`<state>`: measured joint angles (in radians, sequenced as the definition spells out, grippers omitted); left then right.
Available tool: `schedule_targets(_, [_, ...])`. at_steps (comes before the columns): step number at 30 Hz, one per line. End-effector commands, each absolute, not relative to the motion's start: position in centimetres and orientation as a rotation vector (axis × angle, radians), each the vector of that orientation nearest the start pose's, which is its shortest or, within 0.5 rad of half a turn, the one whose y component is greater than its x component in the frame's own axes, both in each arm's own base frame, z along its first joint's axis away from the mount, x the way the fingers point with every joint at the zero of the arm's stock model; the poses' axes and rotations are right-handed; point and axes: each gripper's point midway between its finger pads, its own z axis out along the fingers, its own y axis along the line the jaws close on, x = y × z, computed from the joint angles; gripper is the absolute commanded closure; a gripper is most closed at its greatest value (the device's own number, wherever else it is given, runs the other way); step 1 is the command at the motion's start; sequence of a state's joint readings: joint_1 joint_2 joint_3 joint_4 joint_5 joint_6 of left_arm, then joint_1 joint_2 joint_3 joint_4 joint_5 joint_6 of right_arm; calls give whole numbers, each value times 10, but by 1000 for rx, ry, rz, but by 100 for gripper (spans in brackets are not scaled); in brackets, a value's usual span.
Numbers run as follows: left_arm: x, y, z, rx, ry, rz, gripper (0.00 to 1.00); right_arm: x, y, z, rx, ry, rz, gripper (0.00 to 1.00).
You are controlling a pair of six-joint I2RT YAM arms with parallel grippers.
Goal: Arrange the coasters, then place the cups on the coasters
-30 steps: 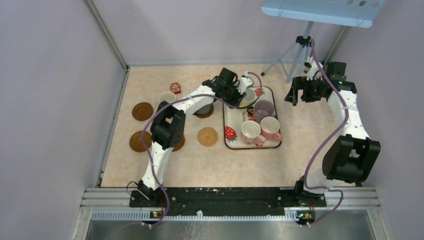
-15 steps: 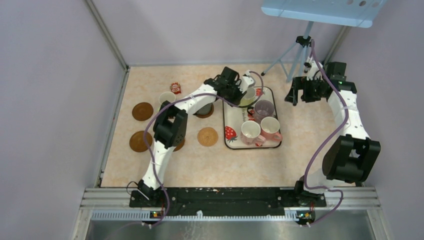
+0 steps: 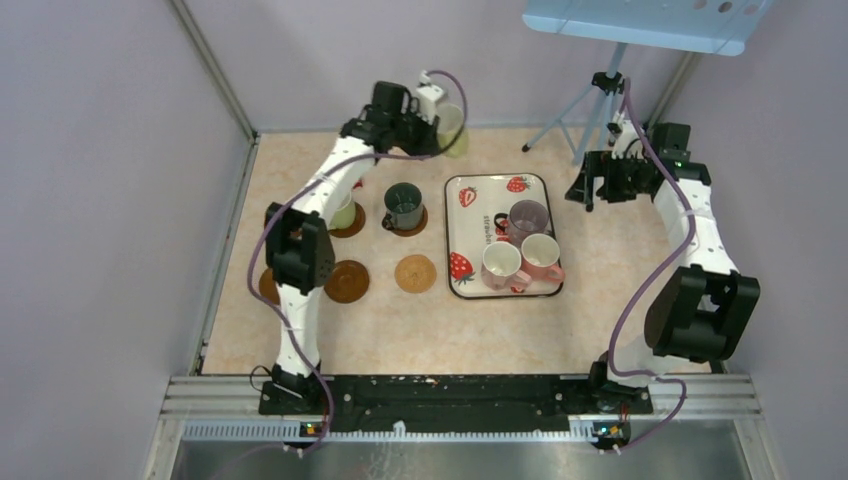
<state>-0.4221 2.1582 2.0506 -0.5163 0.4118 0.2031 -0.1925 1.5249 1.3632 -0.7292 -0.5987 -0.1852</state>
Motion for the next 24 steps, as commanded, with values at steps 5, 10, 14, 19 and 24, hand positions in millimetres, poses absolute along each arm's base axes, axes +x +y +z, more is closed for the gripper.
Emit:
schedule_targets(5, [521, -161, 340, 592, 1792, -478, 100, 400, 44, 224, -314, 2219, 583, 10])
schedule_targets(10, [504, -55, 327, 416, 1876, -352, 100, 406, 57, 224, -346, 2217, 610, 10])
schedule_targets(14, [477, 16, 312, 303, 1928, -256, 100, 412, 65, 225, -366, 2214, 629, 10])
schedule_targets(19, [440, 75, 280, 233, 1998, -146, 100, 419, 72, 227, -387, 2207, 645, 10])
schedule_targets(24, [414, 107, 248, 196, 2063, -80, 100, 424, 78, 227, -404, 2207, 657, 10])
